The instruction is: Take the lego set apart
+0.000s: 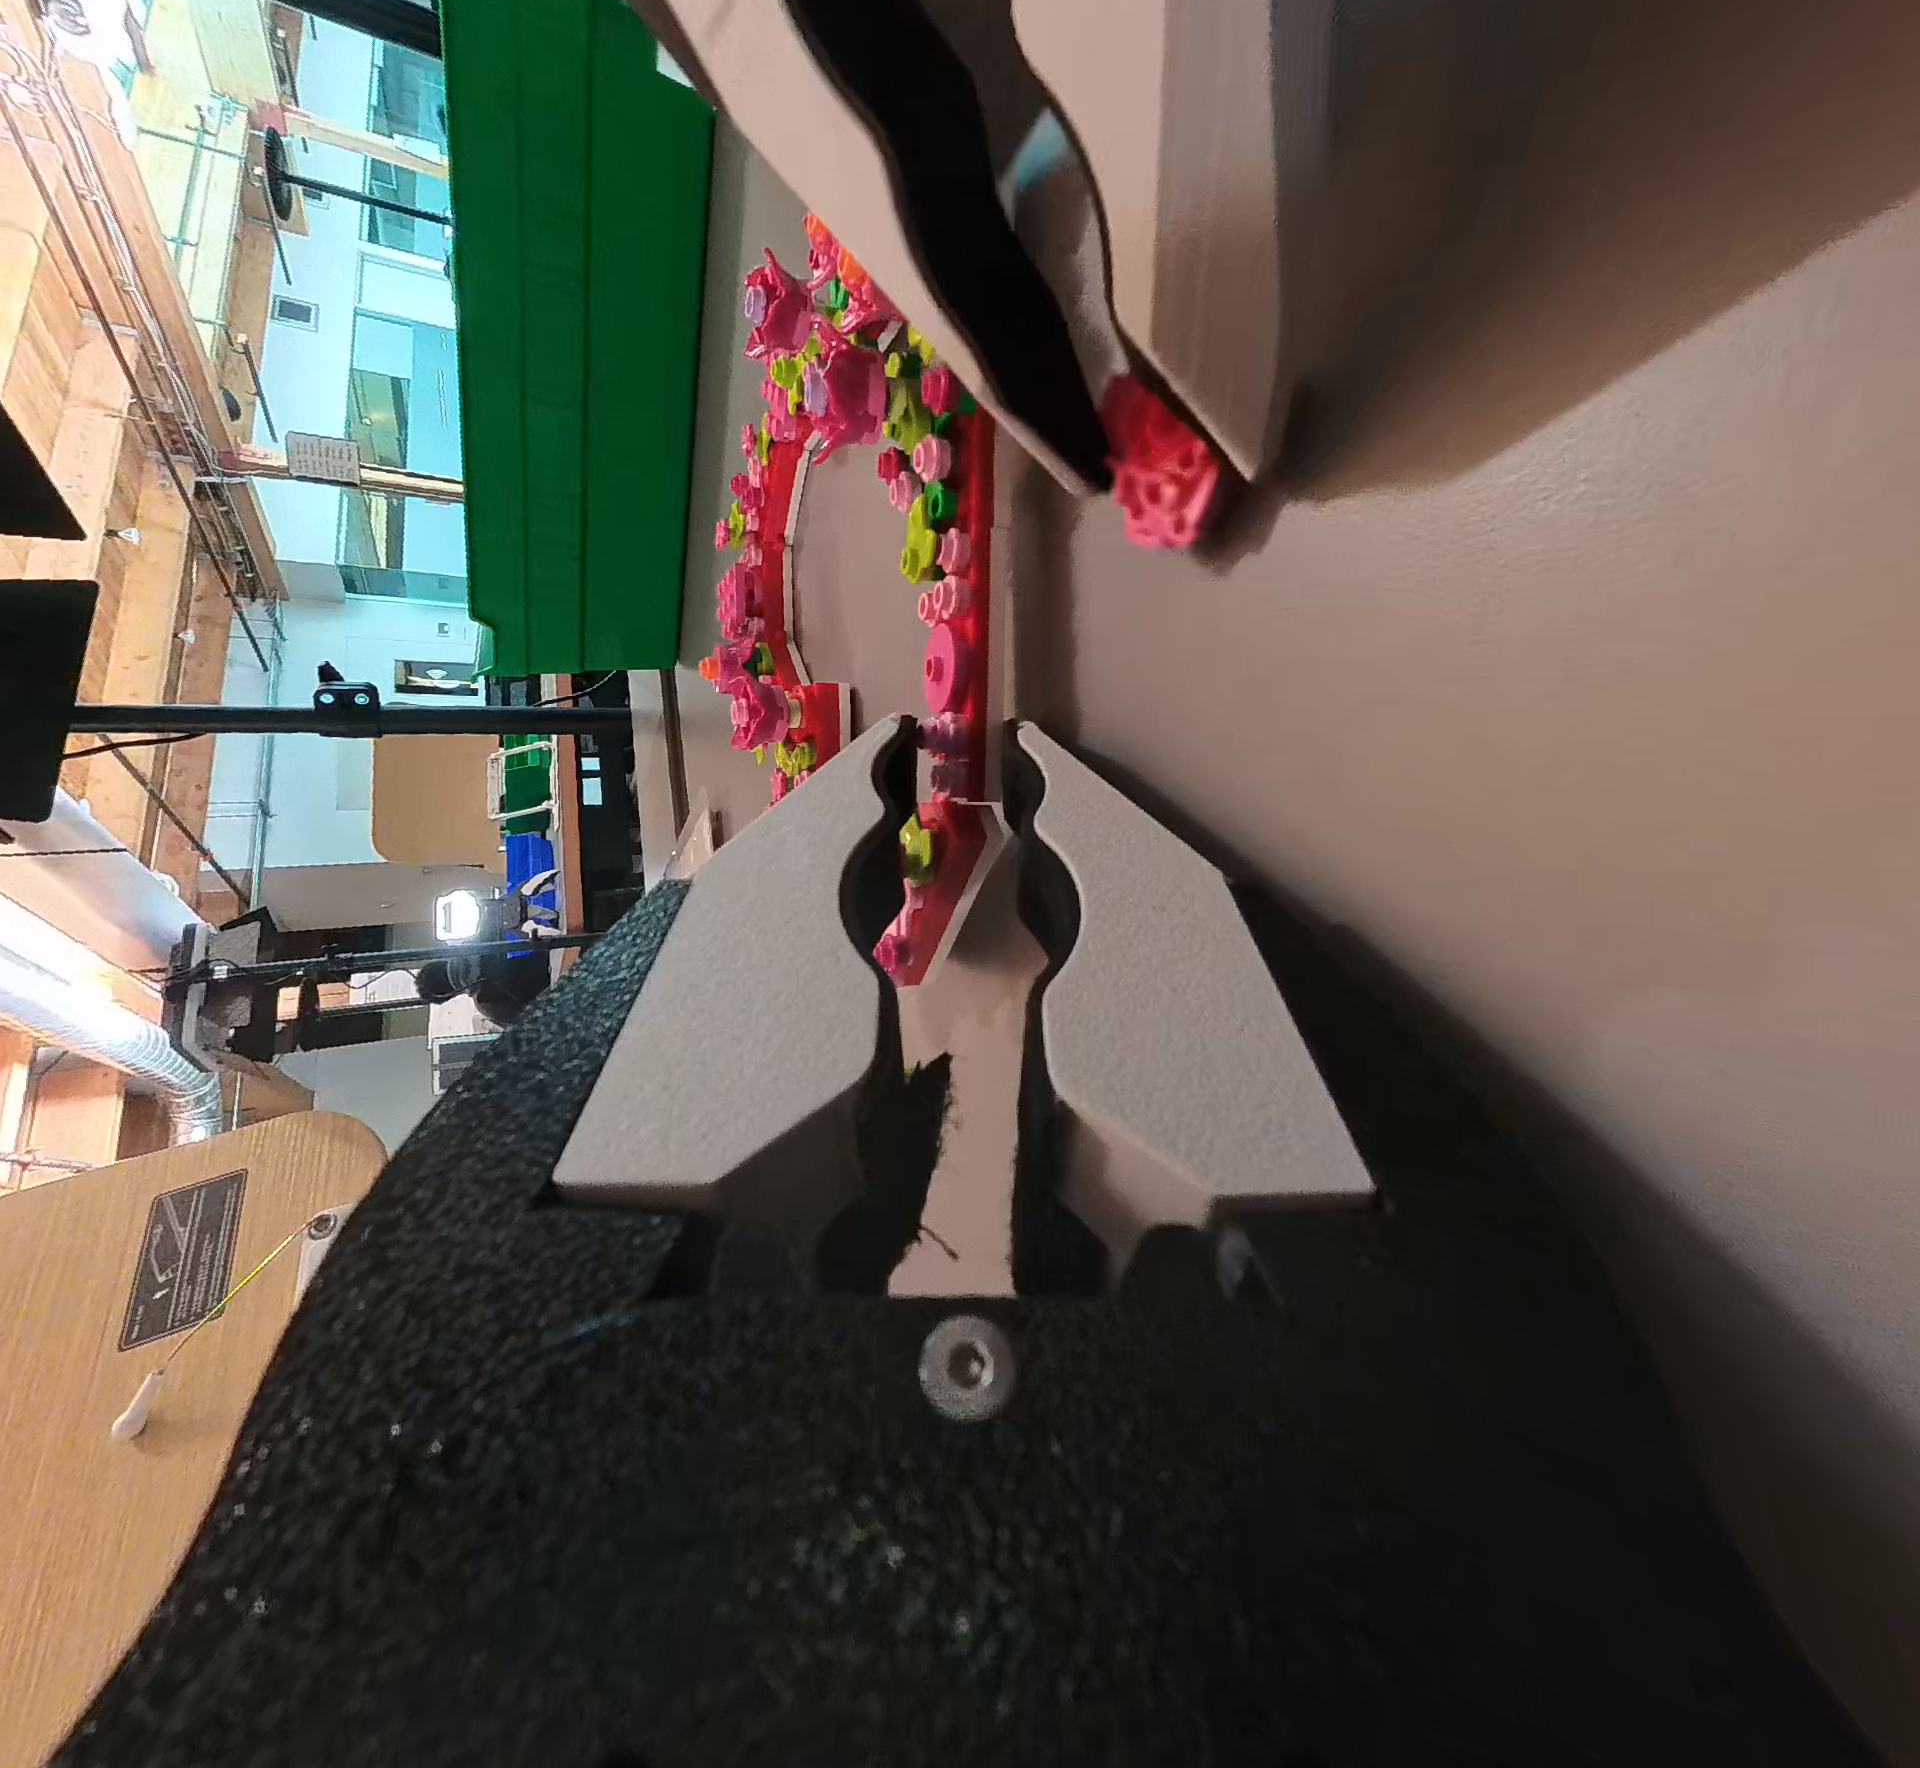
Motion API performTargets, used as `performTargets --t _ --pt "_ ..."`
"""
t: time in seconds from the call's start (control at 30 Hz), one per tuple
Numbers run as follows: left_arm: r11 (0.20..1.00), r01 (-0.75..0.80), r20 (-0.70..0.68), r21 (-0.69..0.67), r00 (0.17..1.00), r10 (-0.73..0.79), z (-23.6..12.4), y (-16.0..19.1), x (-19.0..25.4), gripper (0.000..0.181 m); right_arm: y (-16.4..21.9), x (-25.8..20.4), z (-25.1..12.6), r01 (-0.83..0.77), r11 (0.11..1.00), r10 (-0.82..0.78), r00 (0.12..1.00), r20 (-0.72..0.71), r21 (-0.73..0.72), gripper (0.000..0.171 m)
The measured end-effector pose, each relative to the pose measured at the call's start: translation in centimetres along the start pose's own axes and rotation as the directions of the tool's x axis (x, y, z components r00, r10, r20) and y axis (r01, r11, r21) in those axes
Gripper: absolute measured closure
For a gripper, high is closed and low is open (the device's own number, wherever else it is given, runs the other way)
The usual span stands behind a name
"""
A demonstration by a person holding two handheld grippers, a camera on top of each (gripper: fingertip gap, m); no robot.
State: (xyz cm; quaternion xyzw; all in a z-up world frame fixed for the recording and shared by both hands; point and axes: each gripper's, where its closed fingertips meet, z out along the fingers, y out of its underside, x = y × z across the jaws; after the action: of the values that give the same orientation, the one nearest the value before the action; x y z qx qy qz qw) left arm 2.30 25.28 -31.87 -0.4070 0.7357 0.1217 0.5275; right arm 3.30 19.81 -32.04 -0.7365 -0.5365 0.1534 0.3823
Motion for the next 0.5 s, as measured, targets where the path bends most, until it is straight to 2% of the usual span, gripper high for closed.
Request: performTargets --t 0.03,0.13,0.2,0.27,0.33,0.4,0.5 --pt "1.000 0.000 0.000 0.001 1.000 0.000 0.0 0.0 0.0 0.169 0.1 0.3 -0.5 0.061 0.998 -0.062 0.997 -0.036 -0.025 0.151" --pt "1.000 0.003 -0.002 0.002 1.000 -0.003 0.0 0.0 0.0 0.169 0.4 1.2 -2.3 0.291 0.944 -0.312 0.942 -0.125 -0.157 0.151" --pt "1.000 -0.001 -0.001 0.000 1.000 0.001 0.0 0.0 0.0 0.169 1.2 1.3 -3.2 0.479 0.825 -0.524 0.847 -0.090 -0.300 0.151" --pt "1.000 -0.007 0.002 -0.002 1.000 0.007 0.0 0.0 0.0 0.169 2.3 1.7 -3.8 0.664 0.586 -0.745 0.667 0.013 -0.465 0.151" --pt "1.000 -0.007 0.001 -0.001 1.000 0.007 0.0 0.0 0.0 0.169 3.3 2.3 -4.3 0.772 0.274 -0.878 0.444 0.178 -0.574 0.151" --pt "1.000 -0.005 0.000 0.000 1.000 0.005 0.0 0.0 0.0 0.169 4.0 2.0 -4.3 0.826 0.023 -0.906 0.256 0.338 -0.563 0.151" --pt "1.000 -0.011 0.002 -0.002 1.000 0.011 0.0 0.0 0.0 0.169 4.4 1.3 -4.1 0.845 -0.215 -0.873 0.058 0.484 -0.489 0.151"
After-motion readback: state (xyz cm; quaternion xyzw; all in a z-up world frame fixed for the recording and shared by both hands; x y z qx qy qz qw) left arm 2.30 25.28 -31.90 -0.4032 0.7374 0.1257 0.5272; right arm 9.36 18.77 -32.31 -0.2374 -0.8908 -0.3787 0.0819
